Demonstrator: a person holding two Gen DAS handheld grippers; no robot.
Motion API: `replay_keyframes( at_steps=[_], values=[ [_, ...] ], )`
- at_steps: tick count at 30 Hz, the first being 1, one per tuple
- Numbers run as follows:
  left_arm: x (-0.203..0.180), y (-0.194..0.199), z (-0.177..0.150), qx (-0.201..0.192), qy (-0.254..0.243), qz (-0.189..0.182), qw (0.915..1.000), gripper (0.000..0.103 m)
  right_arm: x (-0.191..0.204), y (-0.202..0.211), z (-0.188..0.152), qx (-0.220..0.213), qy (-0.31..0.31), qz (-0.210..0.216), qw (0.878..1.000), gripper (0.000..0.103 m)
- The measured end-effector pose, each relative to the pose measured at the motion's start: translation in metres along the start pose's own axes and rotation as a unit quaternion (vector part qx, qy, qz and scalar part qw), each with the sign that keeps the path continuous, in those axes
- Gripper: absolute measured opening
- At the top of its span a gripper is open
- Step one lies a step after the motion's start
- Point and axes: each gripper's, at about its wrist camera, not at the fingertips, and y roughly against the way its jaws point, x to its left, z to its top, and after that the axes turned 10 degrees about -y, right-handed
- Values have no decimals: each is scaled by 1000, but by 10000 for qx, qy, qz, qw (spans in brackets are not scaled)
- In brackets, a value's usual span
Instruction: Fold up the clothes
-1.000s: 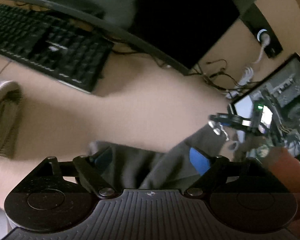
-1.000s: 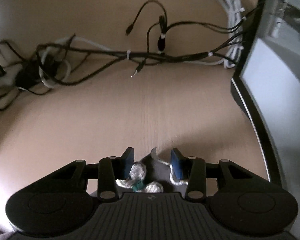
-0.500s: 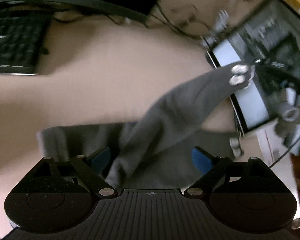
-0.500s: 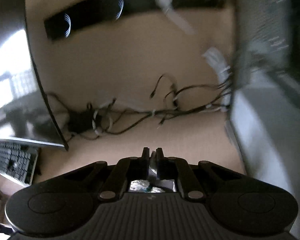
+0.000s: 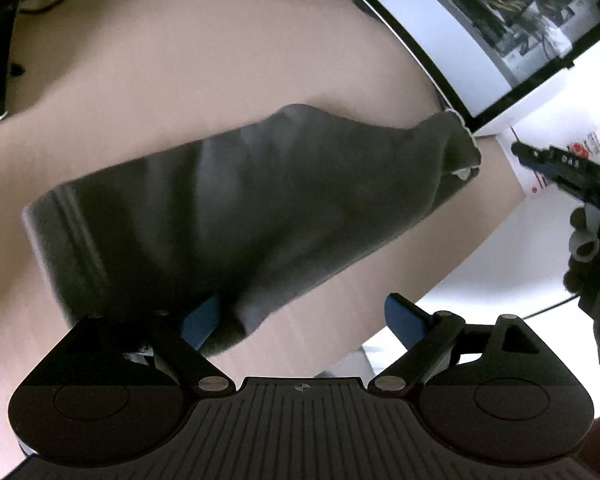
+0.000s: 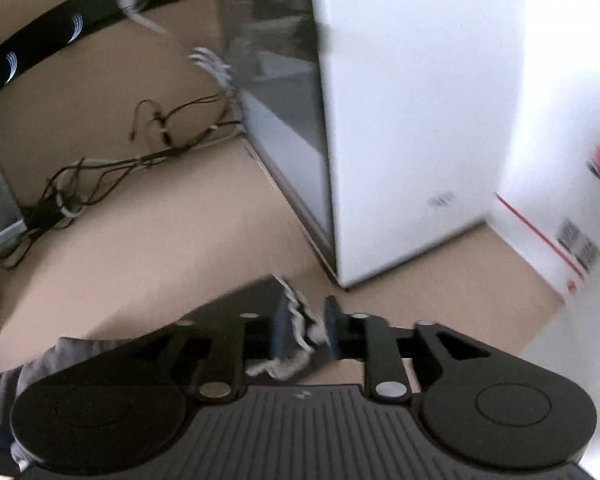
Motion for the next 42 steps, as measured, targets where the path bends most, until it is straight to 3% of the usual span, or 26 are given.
replay_keyframes(
  at_steps=[4, 7, 11, 12, 13, 16, 20, 22, 24, 29, 30, 34, 37, 42],
  values=[
    [6, 7, -1, -213, 361, 211, 9989, 93, -7, -13, 7, 214, -270, 257, 9991, 32],
    [12, 14, -1, -454, 842, 370, 9947, 93, 4, -34, 12, 421, -100, 380, 9983, 41],
    [16, 22, -3, -605, 1206, 638, 9888, 94, 9, -63, 9, 761, 180, 451, 9959, 45],
    [16, 22, -4, -615, 1288, 750, 9869, 94, 9, -70, 8, 875, 179, 478, 9949, 42],
    [18, 22, -5, -629, 1416, 789, 9848, 94, 12, -71, 9, 903, 211, 549, 9942, 30],
    [22, 22, -5, -677, 1707, 773, 9800, 94, 20, -66, 15, 861, 371, 823, 9922, 11],
    [26, 11, -2, -652, 1899, 856, 9759, 94, 22, -29, 42, 483, 394, 1430, 9877, 11],
    [26, 10, 0, -673, 1922, 904, 9749, 94, 20, -18, 47, 429, 467, 1528, 9862, 12],
    [25, 9, 2, -682, 1949, 950, 9738, 94, 13, -20, 39, 524, 535, 1408, 9872, 12],
    [16, 20, 2, -690, 1802, 1174, 9742, 94, -18, -47, 8, 973, 273, 645, 9928, 17],
    [14, 25, 2, -737, 1762, 1241, 9737, 94, -25, -50, 4, 1004, 163, 564, 9932, 24],
    [18, 56, 1, -1231, 1850, 1507, 9633, 94, -28, -34, 13, 765, 38, 605, 9952, 26],
    [26, 78, -5, -1572, 2073, 1492, 9539, 93, -19, -23, 16, 596, 172, 698, 9956, 27],
    [14, 72, -4, -1480, 1912, 1437, 9596, 86, 13, -17, 0, 622, 535, 1008, 9915, 29]
  ],
)
